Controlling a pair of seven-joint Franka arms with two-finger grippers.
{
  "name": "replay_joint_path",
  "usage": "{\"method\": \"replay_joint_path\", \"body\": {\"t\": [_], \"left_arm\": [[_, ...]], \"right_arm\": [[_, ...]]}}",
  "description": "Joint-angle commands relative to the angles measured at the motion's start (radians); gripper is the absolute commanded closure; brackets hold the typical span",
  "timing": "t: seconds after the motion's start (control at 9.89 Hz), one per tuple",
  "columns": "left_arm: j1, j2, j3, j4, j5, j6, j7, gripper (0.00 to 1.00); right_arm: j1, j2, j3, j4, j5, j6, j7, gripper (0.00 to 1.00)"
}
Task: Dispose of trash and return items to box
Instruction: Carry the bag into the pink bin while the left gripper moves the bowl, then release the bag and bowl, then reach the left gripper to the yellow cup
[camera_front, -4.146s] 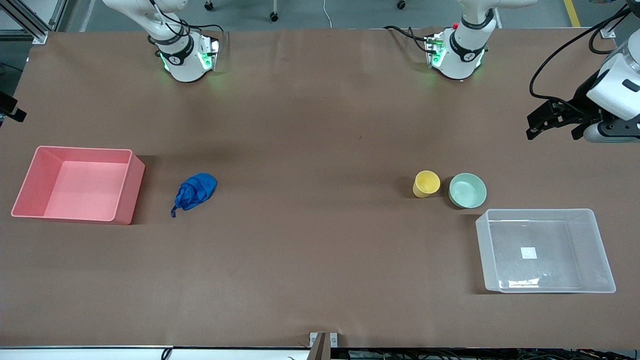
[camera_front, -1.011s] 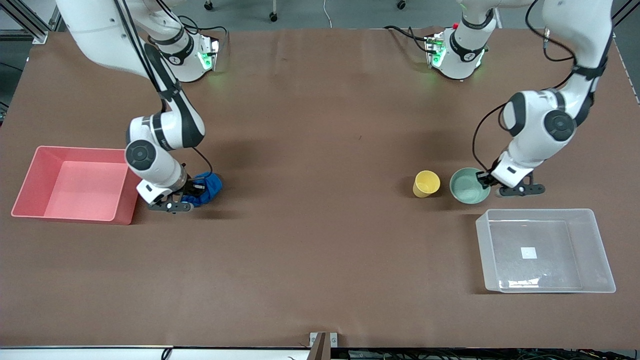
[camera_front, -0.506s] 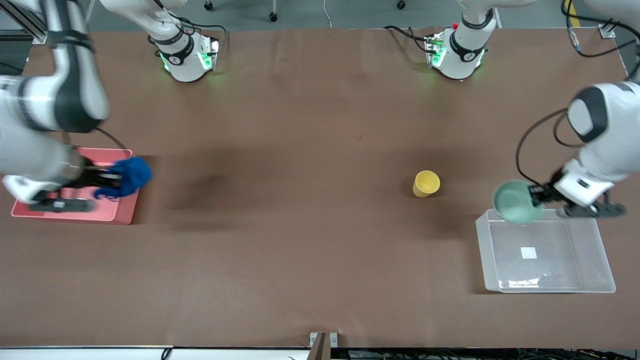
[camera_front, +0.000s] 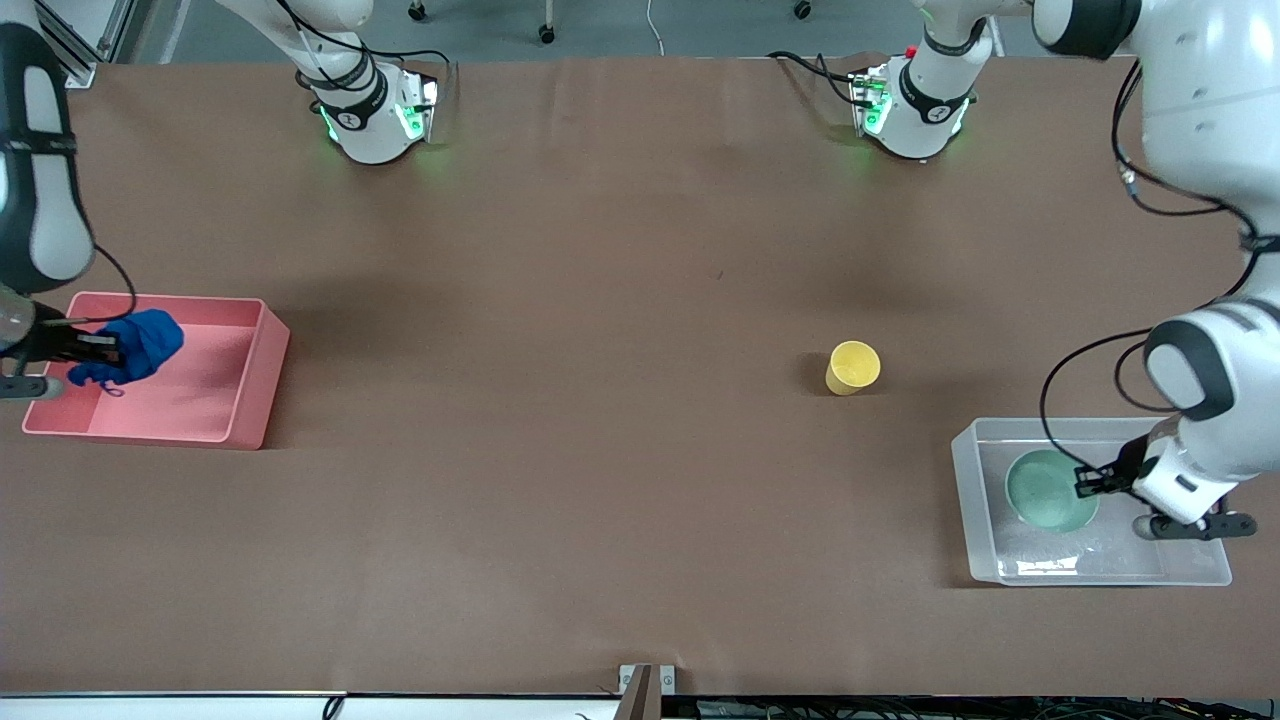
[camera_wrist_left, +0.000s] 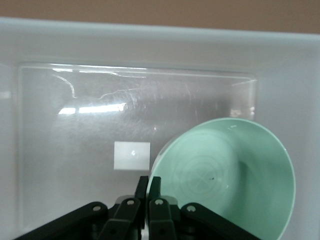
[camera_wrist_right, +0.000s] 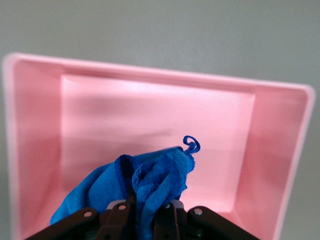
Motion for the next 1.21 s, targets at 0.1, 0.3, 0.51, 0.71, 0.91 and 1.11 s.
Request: {"method": "replay_joint_path", "body": {"t": [0.1,0.3,0.51,0.71,0.91,1.11], "left_arm": [[0.003,0.079,0.010,0.021,-0.031,0.048,0.032,0.80],[0.000,0.037,0.008,0.016,-0.023,0.040,0.032,0.00],[-0.014,-0.110,-0.003,-0.060,-0.013,0.004,0.024,0.00],[-0.017,-0.302,-0.073,-0.242,-0.013,-0.001,0.015,0.00],[-0.015,-0.484,-0.159,-0.469,0.054,0.008,-0.005,0.00],[-0.014,-0.534,-0.266,-0.632,0.112,0.046,-0.040,0.00]], "right_arm": [[-0.041,0.105,0.026,-0.066,-0.015,0.195,-0.008,0.40],[-0.033,0.113,0.029,-0.058,-0.015,0.214,0.004,0.00],[-0.019,0.043,0.040,0.047,-0.003,-0.017,0.005,0.00],[0.016,-0.028,0.041,0.176,0.027,-0.230,0.063,0.00],[0.094,-0.136,0.040,0.185,0.028,-0.298,0.239,0.00],[0.207,-0.216,0.041,0.185,0.028,-0.374,0.484,0.00]]}}
